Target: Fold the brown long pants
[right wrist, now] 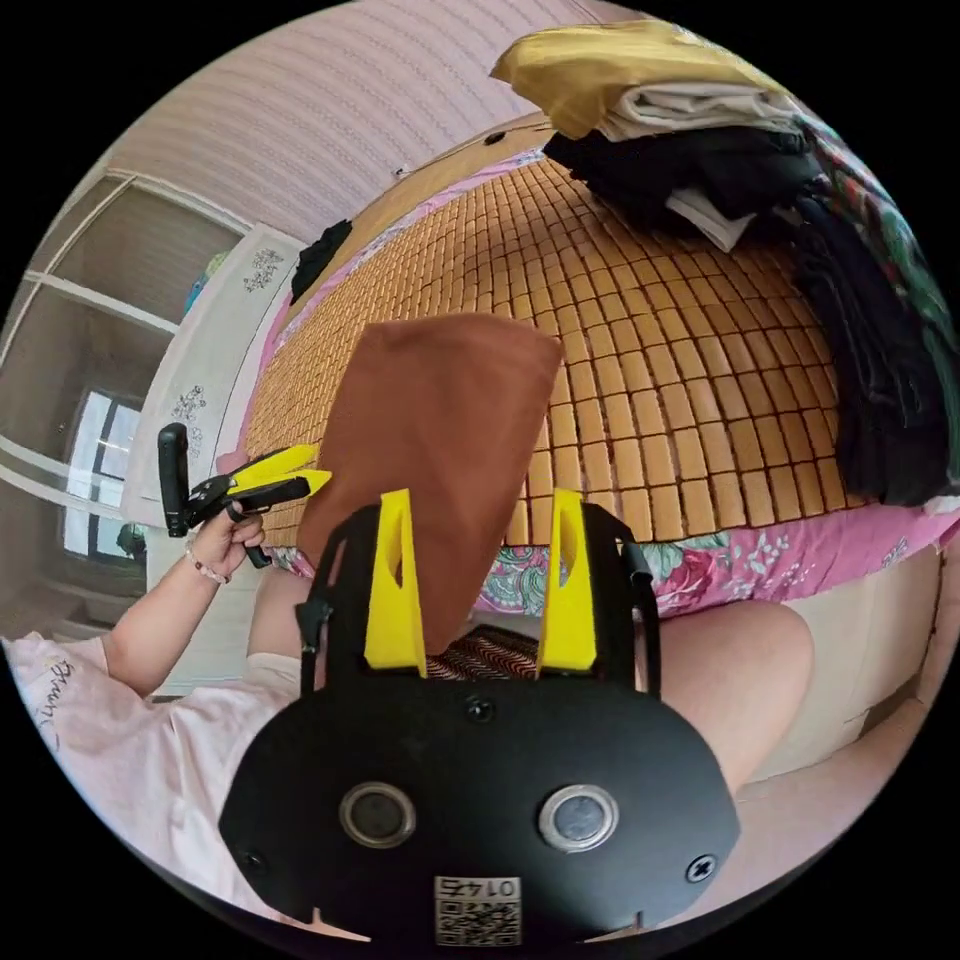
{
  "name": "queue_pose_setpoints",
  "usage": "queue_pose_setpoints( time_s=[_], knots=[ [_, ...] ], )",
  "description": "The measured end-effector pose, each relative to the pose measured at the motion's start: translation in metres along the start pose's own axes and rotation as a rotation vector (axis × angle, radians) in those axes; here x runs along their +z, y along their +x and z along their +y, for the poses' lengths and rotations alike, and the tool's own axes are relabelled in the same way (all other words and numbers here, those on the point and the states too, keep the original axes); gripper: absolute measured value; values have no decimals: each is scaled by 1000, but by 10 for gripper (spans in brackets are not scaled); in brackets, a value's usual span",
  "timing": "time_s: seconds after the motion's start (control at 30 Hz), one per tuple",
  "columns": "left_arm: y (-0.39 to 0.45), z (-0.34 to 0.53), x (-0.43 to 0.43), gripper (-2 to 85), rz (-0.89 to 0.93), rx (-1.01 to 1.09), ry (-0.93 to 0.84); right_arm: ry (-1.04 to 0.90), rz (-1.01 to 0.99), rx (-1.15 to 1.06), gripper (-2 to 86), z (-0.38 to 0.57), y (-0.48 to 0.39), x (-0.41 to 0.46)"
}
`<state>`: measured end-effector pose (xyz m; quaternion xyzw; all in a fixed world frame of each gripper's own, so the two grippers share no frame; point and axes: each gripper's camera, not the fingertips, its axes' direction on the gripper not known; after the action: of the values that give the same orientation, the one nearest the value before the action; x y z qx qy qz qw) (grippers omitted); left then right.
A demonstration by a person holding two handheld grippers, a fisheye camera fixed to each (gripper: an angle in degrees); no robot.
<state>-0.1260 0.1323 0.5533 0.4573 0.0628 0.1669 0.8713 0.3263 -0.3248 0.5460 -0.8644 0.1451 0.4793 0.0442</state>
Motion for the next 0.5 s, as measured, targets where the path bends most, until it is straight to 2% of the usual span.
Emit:
queue_pose_setpoints(
  time_s=[0.07,0.2,0.23,0.37,0.43,0.5],
  knots=[
    [-16,-6,10,211,65,-37,-34,-21,-76,61,204,-2,8,16],
    [-57,-3,33,188,328,-174,-119,-43,-301,108,178,-4,0,63],
    [-67,2,34,177,393,-206,-115,-27,-305,122,174,-3,-1,66],
    [-75,10,26,141,375,-162,-105,-34,-299,159,135,-5,-18,75],
    [-78,16,14,101,358,-126,-79,-68,-254,98,114,-12,-42,73],
    [-81,25,5,82,356,-108,-55,-80,-127,-60,92,-19,-97,63]
  ],
)
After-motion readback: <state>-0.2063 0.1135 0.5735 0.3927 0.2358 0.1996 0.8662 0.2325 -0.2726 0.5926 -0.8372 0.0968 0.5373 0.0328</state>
